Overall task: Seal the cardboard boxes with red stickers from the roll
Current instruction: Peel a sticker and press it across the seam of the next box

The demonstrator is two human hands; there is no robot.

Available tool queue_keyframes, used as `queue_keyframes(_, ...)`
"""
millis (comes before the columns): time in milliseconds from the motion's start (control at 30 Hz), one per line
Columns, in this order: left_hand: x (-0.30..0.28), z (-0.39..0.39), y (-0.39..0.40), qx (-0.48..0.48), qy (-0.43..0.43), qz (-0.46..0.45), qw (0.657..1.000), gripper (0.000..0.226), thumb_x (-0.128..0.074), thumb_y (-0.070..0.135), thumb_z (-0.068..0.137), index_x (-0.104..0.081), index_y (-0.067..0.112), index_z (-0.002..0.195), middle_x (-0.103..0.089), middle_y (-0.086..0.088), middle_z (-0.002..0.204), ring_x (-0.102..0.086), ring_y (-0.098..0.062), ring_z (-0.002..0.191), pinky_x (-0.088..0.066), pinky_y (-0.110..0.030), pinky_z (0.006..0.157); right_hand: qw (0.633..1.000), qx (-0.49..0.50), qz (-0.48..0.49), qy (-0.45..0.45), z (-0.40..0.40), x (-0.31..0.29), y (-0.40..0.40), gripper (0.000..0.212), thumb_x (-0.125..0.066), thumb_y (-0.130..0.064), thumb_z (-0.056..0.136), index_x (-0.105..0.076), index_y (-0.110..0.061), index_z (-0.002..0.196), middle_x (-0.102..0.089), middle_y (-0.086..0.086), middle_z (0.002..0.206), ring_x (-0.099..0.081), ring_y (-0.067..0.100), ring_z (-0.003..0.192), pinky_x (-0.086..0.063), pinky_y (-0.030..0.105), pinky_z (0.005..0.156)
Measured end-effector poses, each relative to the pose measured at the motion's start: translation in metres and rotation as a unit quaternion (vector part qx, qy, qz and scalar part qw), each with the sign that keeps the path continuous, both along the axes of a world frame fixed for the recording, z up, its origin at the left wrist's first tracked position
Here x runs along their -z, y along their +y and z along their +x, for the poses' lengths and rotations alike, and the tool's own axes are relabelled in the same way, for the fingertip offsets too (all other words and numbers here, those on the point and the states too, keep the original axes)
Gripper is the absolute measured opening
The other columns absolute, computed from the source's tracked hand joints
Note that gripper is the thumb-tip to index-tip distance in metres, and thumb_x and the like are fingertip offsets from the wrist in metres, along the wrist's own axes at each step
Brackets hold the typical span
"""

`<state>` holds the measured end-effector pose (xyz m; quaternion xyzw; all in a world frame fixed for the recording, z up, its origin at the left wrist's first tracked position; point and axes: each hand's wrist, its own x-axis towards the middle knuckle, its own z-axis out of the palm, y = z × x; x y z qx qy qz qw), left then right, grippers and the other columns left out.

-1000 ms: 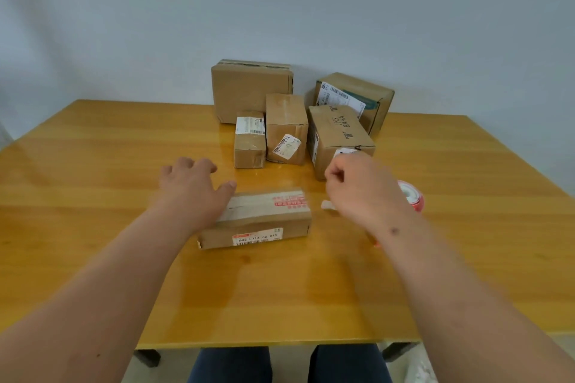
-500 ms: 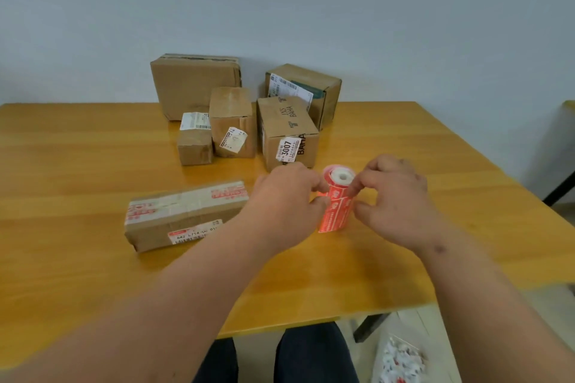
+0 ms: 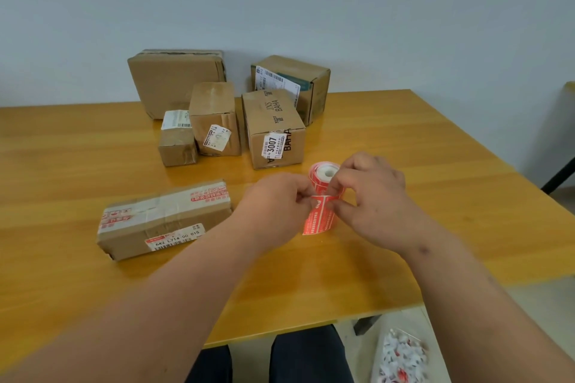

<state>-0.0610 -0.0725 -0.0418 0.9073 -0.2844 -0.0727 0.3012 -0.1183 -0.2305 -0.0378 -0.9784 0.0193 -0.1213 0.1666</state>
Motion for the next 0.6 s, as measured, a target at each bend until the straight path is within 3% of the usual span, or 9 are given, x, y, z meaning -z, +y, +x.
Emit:
queue_keyframes(133,-0.004,0.002,0.005,0.012,0.019,-0.041,0.999,0.012,-0.062,0.03,0.09,-0.066,0.028,0.08,-0.063,0.009,0.071,-0.056,-0.007,0.067,-0.043,-0.021,0.057,1.0,-0.023,0.018,0.001,0.003,-0.001,0.001,0.007,-0.069,-0.032,0.083,-0.065,-0.029,0.087,-0.049,-0.011,0.103,-0.037,0.015,0.106,-0.025,0.038,0.094)
queue_keyframes(400,-0.014,0.003,0.007,0.017,0.011,-0.03,0.999,0.013,-0.058,0.028,0.094,-0.067,0.025,0.084,-0.067,0.004,0.077,-0.062,-0.014,0.076,-0.05,-0.031,0.066,0.999,-0.035,0.014,-0.01,0.008,-0.006,0.008,0.015,-0.068,-0.036,0.083,-0.053,-0.035,0.078,-0.048,-0.012,0.098,-0.035,0.012,0.103,-0.023,0.035,0.09)
queue_keyframes(600,-0.018,0.005,0.009,-0.004,0.009,-0.04,0.999,0.011,-0.061,0.027,0.092,-0.067,0.024,0.083,-0.064,0.008,0.075,-0.059,-0.008,0.07,-0.045,-0.021,0.057,0.999,-0.033,0.01,-0.009,0.011,-0.01,0.011,0.014,-0.068,-0.035,0.082,-0.055,-0.034,0.076,-0.05,-0.013,0.098,-0.037,0.014,0.104,-0.024,0.038,0.093)
